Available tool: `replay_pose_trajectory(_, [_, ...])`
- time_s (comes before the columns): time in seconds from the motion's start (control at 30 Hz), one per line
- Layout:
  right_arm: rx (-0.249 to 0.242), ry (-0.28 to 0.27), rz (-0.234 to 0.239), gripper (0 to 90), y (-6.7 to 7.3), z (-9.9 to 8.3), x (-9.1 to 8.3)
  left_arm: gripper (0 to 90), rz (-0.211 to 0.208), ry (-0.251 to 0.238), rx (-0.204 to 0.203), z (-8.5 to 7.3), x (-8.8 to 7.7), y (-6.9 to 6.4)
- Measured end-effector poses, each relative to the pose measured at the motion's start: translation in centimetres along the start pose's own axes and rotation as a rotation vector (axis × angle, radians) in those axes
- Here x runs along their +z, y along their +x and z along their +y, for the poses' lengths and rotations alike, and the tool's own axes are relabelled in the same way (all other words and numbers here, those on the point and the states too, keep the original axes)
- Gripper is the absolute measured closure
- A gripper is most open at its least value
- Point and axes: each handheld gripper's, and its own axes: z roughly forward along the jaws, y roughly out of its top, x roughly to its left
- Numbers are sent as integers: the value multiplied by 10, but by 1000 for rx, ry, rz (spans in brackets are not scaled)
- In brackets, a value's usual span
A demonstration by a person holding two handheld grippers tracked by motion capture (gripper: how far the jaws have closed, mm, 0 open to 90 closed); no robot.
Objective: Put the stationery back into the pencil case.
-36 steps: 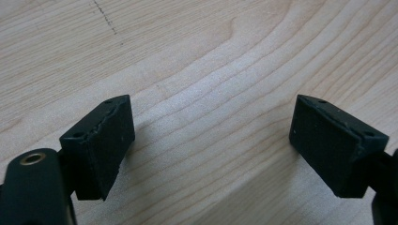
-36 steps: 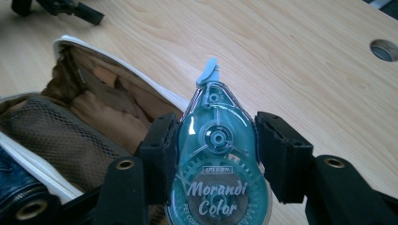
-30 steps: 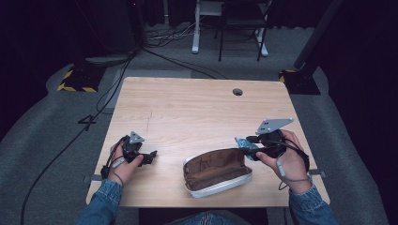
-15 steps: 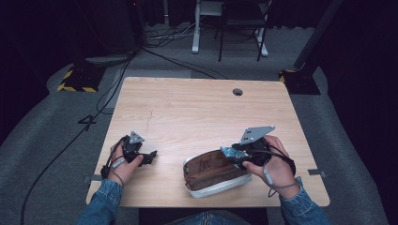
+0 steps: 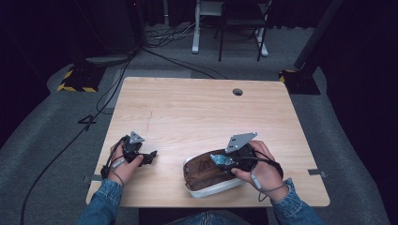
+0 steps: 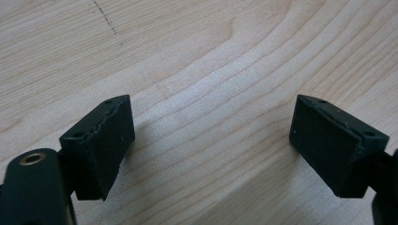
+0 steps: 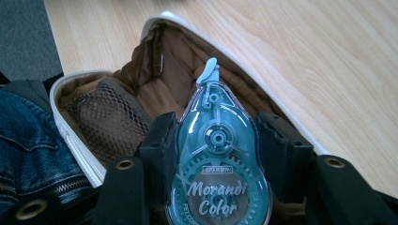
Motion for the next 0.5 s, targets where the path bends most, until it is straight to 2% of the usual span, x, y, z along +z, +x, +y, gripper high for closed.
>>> replay_pose_trajectory(0.3, [-45,51,4,500,4,0,14,147,0,0,0,0,0,0])
replay_pose_trajectory(0.37, [-60,61,0,500,4,0,17,147,1,0,0,0,0,0])
replay_pose_trajectory(0.47, [-109,74,-10,500,5,0,20,147,0,0,0,0,0,0])
replay_pose_trajectory(0.5, [-109,74,-10,500,5,0,20,147,0,0,0,0,0,0])
